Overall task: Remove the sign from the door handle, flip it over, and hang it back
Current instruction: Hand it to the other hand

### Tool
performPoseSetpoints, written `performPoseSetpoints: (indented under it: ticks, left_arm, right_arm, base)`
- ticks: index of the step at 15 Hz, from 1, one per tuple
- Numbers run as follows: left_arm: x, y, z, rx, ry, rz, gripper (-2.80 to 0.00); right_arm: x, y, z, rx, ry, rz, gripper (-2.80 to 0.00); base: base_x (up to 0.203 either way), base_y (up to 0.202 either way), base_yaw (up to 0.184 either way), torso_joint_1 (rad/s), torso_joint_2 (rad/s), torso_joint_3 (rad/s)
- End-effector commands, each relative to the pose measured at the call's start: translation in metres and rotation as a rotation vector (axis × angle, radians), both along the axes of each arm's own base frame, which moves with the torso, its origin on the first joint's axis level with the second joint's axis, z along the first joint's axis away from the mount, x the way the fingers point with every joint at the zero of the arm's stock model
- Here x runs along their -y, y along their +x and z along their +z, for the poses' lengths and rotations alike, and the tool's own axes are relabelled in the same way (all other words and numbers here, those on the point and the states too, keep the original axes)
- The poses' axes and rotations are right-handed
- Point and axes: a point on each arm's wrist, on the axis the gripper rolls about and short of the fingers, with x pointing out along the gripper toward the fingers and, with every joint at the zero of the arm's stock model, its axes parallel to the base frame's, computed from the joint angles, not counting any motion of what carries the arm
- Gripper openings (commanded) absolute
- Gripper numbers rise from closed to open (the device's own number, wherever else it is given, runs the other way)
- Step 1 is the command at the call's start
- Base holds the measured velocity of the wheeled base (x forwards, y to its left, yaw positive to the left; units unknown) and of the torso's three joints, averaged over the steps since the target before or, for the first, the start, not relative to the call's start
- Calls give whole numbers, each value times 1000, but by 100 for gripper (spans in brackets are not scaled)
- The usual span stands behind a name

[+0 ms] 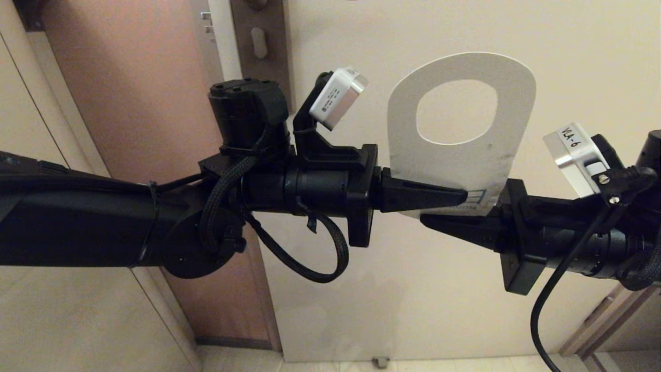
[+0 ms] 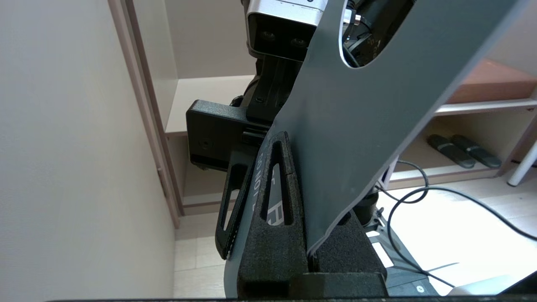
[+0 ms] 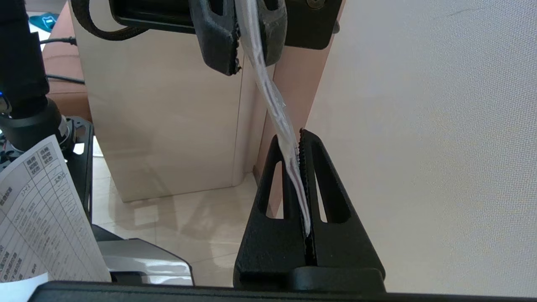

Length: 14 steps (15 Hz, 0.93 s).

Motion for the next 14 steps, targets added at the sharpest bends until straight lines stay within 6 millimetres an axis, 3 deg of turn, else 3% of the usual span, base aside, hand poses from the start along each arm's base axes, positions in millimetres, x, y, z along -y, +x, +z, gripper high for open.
performPoseSetpoints:
  ticks: [1,8,14]
  left_arm:
    - [1,1,-1,0,0,-4,0]
    - [-6,5,1,-40,9,13,0]
    - [-36,17,-6,-60,29,98,0]
  right_arm:
    - [0,0,0,4,1,4,-280]
    - [0,-1,0,2,1,4,-280]
    - [0,-1,0,5,1,4,-280]
  base:
    - [0,0,0,0,0,0]
    - [0,0,0,0,0,0]
    - [0,0,0,0,0,0]
